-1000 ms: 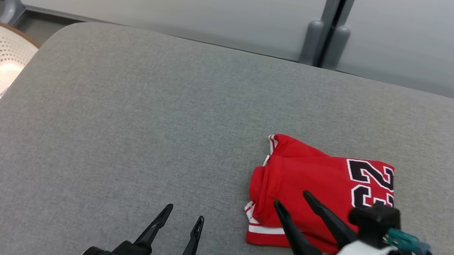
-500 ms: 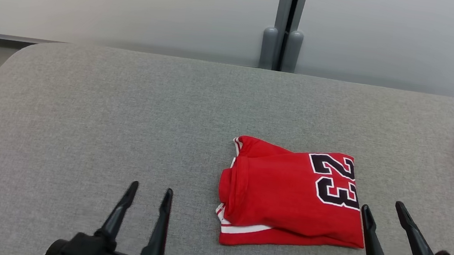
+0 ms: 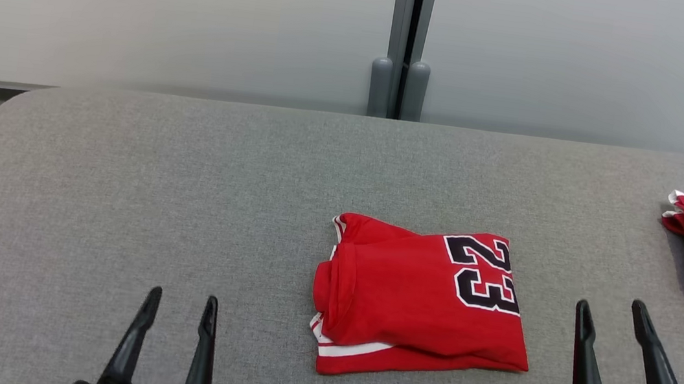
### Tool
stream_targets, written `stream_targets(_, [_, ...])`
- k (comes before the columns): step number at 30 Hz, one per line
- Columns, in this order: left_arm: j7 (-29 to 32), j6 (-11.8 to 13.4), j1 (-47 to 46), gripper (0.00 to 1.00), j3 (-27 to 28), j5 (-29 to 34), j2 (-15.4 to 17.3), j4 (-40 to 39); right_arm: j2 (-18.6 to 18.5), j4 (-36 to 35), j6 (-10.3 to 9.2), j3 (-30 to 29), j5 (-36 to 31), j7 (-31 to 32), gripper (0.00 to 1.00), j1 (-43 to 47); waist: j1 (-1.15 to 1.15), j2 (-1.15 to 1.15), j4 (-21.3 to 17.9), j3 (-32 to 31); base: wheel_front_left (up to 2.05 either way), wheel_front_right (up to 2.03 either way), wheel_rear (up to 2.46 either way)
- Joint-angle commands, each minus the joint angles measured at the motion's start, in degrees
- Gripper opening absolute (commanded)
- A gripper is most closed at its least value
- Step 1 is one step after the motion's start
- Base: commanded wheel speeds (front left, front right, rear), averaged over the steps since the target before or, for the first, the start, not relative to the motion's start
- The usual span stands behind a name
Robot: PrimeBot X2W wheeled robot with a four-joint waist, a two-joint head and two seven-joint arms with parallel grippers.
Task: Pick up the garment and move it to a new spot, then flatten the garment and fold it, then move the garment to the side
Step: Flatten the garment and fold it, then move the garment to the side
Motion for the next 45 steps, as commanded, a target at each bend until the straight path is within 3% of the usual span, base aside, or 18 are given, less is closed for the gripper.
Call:
stream_targets(1, [0.0,-0.2,0.7,1.00,-0.2,0.7,0.2,0.9,0.0,0.7,-0.04,-0.2,-0.7,-0.3,1.00,1.0,0.00,0.00,0.2,-0.6,0.00,0.00,0.00])
stream_targets(12, [0.0,2.0,4.1,1.00,0.7,0.5,0.2,4.6,-0.8,3.8,-0.05,3.7,-3.3,-0.3,1.00,2.9,0.00,0.00,0.7,-3.8,0.00,0.00,0.00])
stream_targets(33, [0.0,1.6,2.9,1.00,-0.2,1.8,0.2,5.5,0.0,7.0,-0.04,4.4,-2.3,-0.3,1.00,3.5,0.00,0.00,0.6,-5.7,0.00,0.00,0.00])
stream_targets(45, [0.0,0.8,1.5,1.00,-1.9,1.5,0.2,6.0,-2.2,8.0,-0.04,5.8,0.3,-0.3,1.00,1.1,0.00,0.00,2.0,-3.9,0.00,0.00,0.00])
